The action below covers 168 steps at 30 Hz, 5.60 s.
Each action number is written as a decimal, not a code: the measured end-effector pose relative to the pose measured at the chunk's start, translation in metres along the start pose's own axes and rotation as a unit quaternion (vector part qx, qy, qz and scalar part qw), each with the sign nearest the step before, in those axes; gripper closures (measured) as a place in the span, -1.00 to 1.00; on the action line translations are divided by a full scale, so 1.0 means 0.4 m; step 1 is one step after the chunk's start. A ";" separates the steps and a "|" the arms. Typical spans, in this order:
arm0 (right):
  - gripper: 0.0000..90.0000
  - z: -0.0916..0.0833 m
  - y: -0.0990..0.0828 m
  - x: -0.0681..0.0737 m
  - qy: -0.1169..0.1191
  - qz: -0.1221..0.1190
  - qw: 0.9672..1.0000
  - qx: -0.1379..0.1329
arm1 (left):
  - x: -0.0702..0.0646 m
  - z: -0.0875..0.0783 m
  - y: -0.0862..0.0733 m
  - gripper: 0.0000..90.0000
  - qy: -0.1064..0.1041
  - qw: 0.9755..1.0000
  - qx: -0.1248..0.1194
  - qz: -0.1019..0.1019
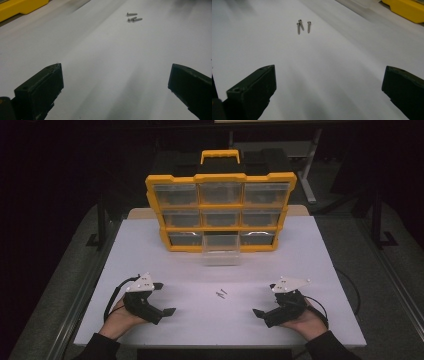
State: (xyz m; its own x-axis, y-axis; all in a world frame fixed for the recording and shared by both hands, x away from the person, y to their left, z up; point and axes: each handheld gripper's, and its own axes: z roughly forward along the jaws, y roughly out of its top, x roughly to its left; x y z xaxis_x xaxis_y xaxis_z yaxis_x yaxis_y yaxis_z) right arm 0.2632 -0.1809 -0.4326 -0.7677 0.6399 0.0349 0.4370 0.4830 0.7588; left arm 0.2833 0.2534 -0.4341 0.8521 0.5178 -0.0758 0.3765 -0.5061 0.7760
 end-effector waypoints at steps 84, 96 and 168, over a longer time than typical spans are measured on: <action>-1.00 0.137 0.173 -0.014 0.039 -0.014 0.999 0.016 | 0.009 0.006 -0.002 -1.00 -0.007 1.000 0.002 0.000; -1.00 0.168 0.196 -0.005 0.045 -0.016 0.999 0.026 | 0.009 0.006 -0.004 -1.00 -0.006 1.000 0.000 -0.003; 0.79 0.292 0.220 0.022 0.075 -0.035 0.988 0.132 | 0.010 0.007 -0.004 -1.00 -0.010 1.000 0.001 0.001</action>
State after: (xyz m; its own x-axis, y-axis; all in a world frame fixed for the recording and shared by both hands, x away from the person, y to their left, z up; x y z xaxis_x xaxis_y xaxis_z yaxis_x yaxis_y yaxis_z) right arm 0.3496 -0.0630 -0.4416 -0.8524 0.5136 0.0985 0.4723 0.6752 0.5666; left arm 0.2870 0.2543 -0.4376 0.8599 0.5029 -0.0874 0.3759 -0.5081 0.7750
